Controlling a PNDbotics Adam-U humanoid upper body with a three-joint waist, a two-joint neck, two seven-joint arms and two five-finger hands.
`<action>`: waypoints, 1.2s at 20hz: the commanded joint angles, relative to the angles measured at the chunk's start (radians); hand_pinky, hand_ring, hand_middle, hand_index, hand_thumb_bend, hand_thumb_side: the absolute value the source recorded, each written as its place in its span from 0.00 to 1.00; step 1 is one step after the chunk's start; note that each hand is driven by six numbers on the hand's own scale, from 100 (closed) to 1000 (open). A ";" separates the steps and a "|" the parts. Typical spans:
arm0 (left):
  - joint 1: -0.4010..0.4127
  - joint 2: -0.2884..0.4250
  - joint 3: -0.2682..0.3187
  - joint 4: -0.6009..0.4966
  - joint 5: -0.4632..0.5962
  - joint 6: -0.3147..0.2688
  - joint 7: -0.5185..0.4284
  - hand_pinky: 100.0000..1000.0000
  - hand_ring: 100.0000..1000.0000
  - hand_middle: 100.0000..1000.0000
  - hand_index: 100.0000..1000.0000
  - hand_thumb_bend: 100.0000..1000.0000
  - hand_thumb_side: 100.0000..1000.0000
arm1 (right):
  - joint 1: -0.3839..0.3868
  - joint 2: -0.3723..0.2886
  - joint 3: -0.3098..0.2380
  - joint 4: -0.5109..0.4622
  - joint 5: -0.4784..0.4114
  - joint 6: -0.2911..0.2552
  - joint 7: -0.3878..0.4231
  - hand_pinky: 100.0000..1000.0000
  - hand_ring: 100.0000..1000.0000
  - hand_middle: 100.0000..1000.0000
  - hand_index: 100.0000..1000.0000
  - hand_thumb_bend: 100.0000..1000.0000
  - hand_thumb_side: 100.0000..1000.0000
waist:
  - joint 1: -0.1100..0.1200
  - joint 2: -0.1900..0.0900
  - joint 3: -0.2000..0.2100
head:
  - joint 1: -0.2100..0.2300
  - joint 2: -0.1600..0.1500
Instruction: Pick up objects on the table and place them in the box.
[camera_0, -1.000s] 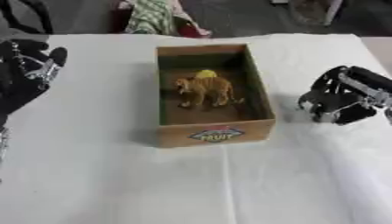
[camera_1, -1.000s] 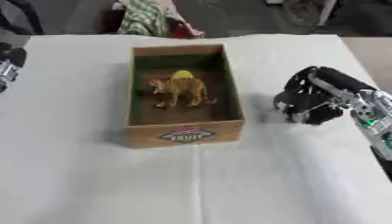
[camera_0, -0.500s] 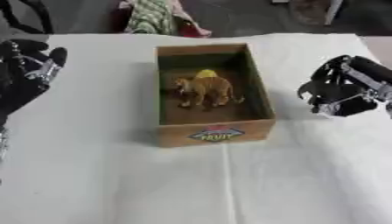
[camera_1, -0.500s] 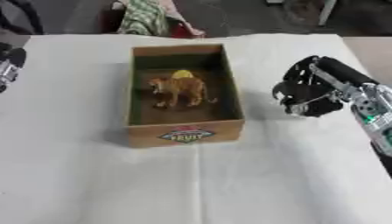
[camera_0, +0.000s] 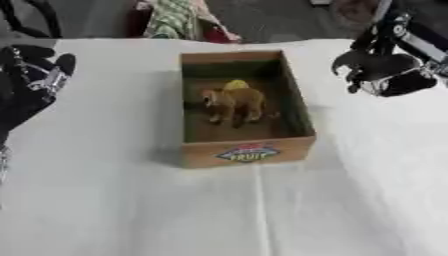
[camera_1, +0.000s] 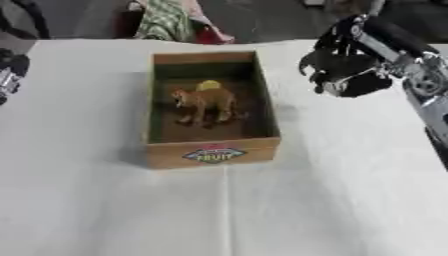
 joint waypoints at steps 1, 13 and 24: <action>-0.010 0.012 0.004 -0.021 0.004 -0.003 -0.005 0.50 0.44 0.46 0.65 0.39 0.37 | -0.058 -0.001 -0.002 0.004 0.003 -0.013 -0.006 0.31 0.25 0.44 0.55 0.17 0.00 | -0.001 -0.023 0.004 | -0.001 0.004; -0.059 -0.018 -0.011 -0.043 0.012 -0.009 -0.013 0.50 0.44 0.46 0.65 0.40 0.36 | -0.214 0.144 0.025 0.159 0.089 -0.079 0.036 0.32 0.26 0.45 0.56 0.15 0.00 | 0.001 -0.008 0.077 | -0.053 -0.016; -0.091 -0.059 -0.022 -0.055 0.020 -0.010 -0.025 0.50 0.43 0.46 0.64 0.40 0.36 | -0.233 0.291 0.026 0.309 0.174 -0.127 0.129 0.50 0.48 0.58 0.68 0.18 0.00 | 0.009 0.013 0.112 | -0.087 -0.024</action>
